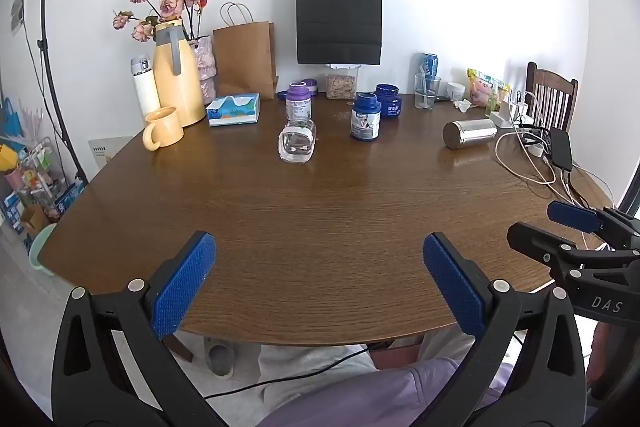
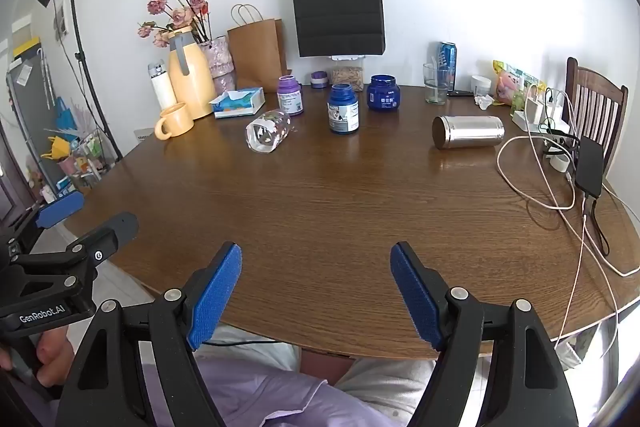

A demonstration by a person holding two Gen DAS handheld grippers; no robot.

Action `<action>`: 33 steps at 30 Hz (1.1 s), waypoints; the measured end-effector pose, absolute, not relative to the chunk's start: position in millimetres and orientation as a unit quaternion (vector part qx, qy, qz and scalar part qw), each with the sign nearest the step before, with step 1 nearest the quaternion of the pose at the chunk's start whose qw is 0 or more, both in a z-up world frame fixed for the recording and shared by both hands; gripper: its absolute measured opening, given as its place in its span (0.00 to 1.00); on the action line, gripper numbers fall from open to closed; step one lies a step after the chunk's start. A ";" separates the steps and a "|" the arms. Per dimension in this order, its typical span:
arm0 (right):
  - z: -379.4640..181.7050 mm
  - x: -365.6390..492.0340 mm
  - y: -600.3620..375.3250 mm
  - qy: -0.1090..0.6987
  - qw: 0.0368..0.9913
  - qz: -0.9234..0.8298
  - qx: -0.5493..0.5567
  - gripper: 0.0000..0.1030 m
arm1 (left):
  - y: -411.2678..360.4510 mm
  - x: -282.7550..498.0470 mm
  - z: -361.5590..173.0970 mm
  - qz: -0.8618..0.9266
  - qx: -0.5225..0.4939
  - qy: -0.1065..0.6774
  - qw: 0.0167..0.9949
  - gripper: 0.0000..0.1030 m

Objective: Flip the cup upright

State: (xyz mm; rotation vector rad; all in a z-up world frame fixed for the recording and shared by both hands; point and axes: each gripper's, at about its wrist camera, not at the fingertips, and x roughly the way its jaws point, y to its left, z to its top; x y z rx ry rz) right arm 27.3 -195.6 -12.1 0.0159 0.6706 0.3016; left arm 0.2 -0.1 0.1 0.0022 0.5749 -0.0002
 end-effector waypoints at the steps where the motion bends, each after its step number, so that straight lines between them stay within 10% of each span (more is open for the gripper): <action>1: -12.2 27.2 -195.5 0.328 0.933 0.147 0.008 0.78 | -0.2 0.1 0.2 0.000 0.002 0.283 0.959 1.00; 33: -14.8 28.0 -195.7 0.331 0.932 0.147 0.008 0.78 | -0.5 -0.3 0.6 0.000 0.001 0.285 0.959 1.00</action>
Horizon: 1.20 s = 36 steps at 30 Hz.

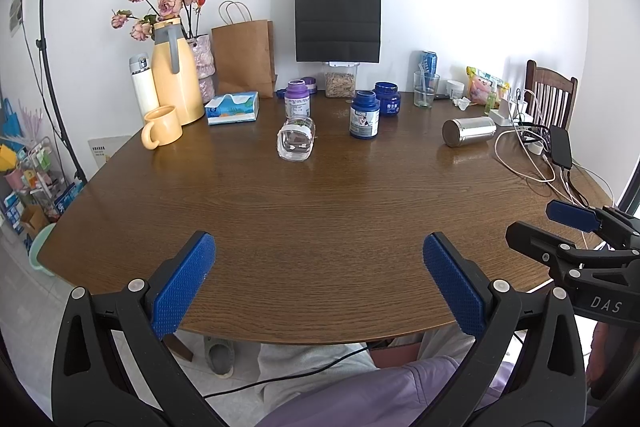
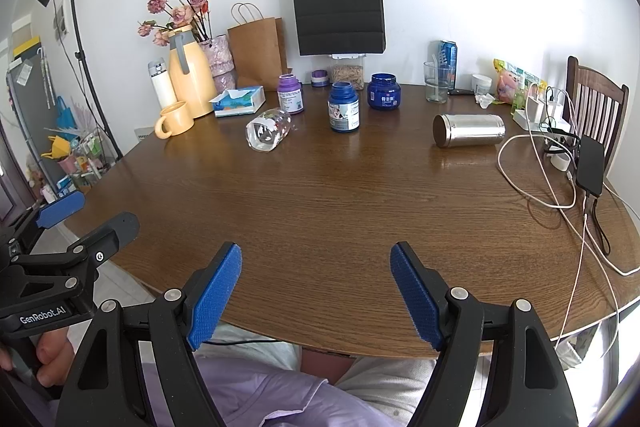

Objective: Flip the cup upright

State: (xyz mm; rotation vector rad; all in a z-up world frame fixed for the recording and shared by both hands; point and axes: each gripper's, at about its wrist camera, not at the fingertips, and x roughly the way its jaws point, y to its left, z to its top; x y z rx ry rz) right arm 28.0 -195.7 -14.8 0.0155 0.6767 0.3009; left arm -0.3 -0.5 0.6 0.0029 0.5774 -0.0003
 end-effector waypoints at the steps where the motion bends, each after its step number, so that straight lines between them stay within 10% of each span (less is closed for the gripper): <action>1: -14.8 28.0 -195.8 0.331 0.932 0.147 0.008 0.78 | -0.6 0.0 0.4 0.000 0.002 0.285 0.959 1.00; 36: -12.4 26.4 -193.7 0.327 0.933 0.150 0.008 0.78 | -9.5 3.2 -9.9 -0.001 0.002 0.288 0.958 1.00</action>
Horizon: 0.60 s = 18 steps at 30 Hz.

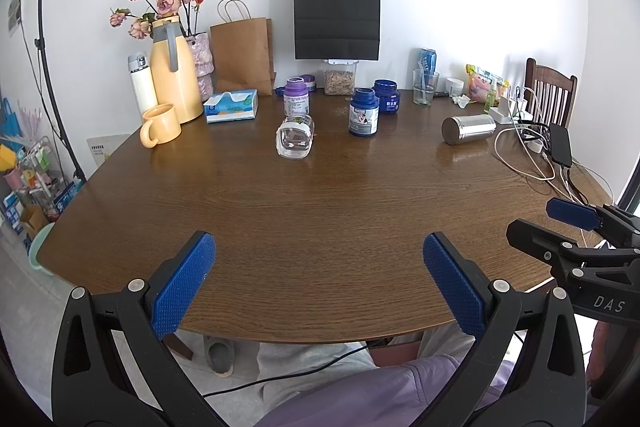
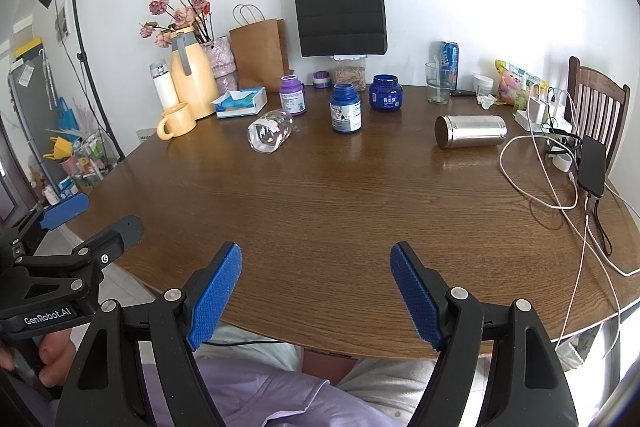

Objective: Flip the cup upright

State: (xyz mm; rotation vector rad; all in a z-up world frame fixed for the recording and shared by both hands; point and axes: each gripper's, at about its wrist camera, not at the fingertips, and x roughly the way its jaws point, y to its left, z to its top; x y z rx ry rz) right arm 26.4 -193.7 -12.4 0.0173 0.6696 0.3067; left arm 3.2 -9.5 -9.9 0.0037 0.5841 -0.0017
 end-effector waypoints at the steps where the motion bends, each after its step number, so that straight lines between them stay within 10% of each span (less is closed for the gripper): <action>1: -12.7 26.9 -194.0 0.328 0.933 0.150 0.009 0.78 | -9.6 2.8 -10.2 -0.001 0.002 0.288 0.958 1.00; 18: -16.9 30.3 -194.4 0.330 0.932 0.149 0.012 0.78 | -2.4 6.0 -13.7 -0.003 -0.004 0.300 0.954 1.00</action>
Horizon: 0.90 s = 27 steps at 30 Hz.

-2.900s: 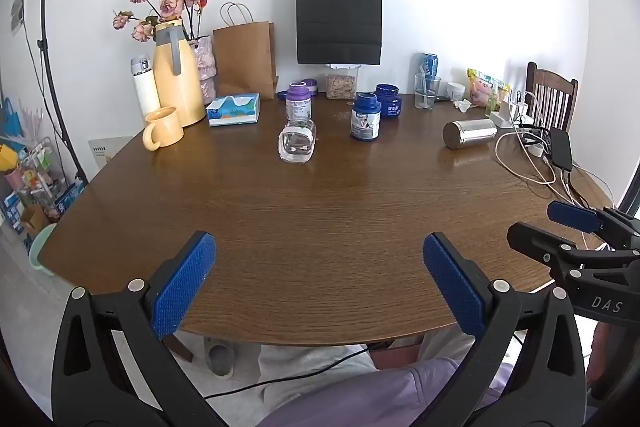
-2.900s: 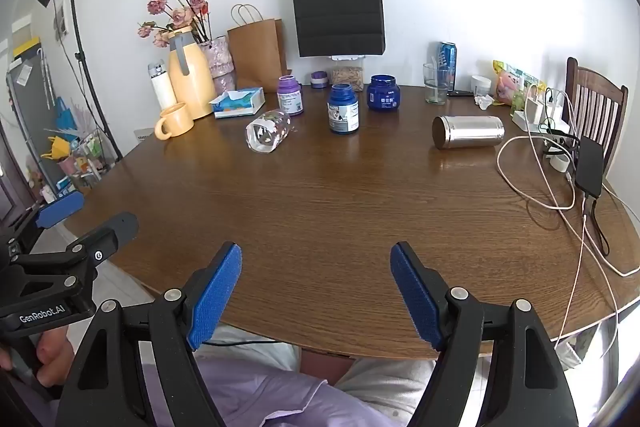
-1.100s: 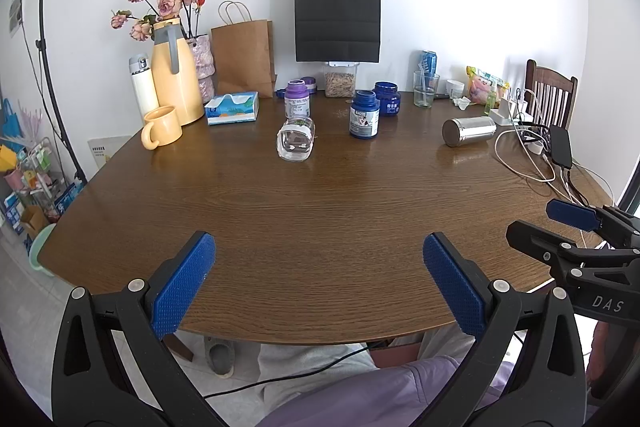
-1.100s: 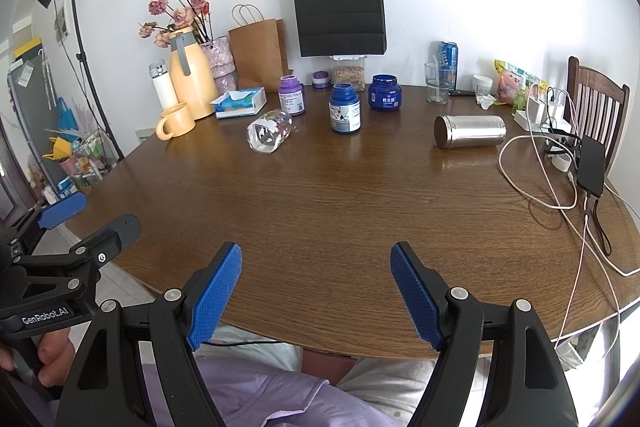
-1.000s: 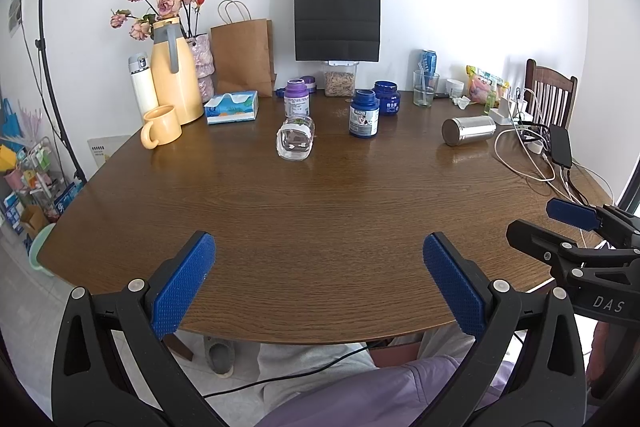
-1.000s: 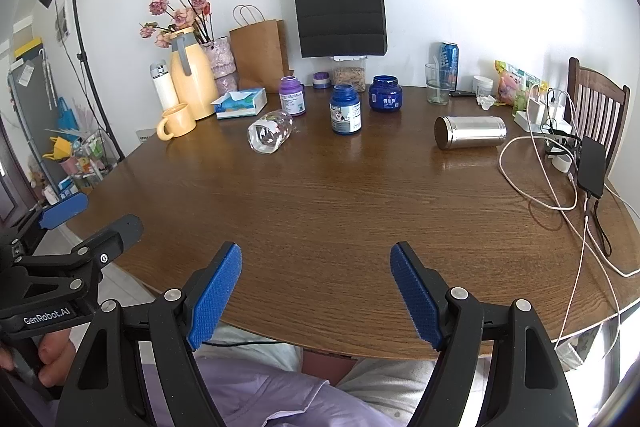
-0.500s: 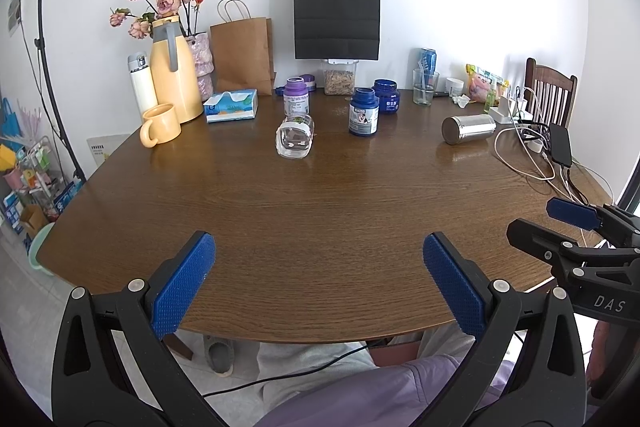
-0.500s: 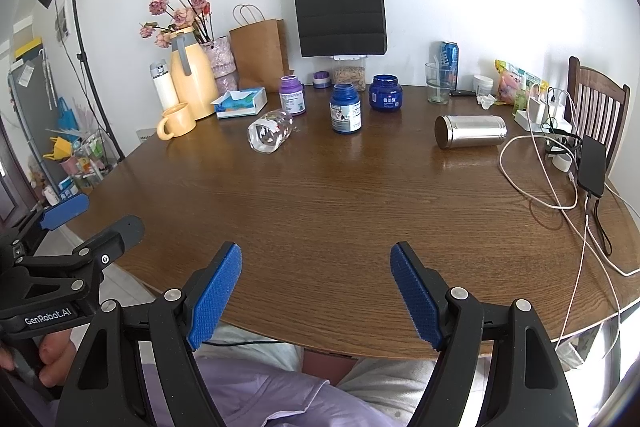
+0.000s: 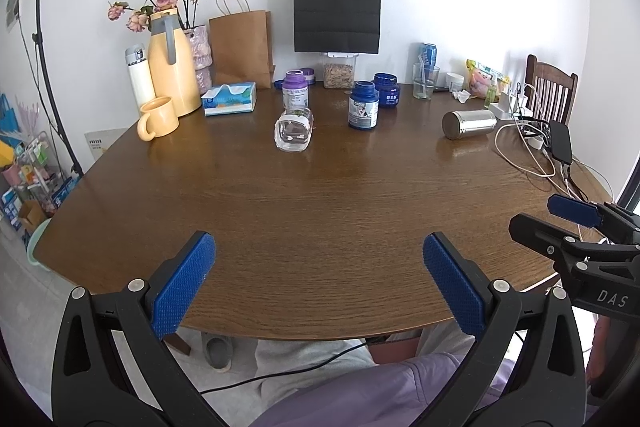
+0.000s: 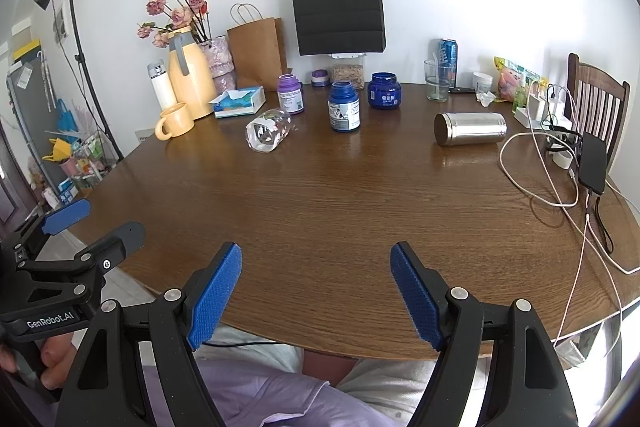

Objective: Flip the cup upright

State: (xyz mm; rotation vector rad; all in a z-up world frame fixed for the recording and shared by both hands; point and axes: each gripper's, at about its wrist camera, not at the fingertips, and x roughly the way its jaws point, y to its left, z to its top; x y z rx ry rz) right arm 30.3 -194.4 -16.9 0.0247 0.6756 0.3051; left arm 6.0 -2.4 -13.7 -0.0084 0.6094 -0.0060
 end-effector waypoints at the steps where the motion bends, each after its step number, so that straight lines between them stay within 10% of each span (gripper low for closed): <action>1: -17.1 30.7 -193.7 0.330 0.932 0.150 0.011 0.78 | -1.8 6.5 -14.0 -0.003 -0.005 0.301 0.954 1.00; 27: -36.9 214.0 -160.6 0.380 0.906 0.187 -0.031 0.78 | 27.3 232.1 -49.7 -0.028 0.042 0.354 0.934 1.00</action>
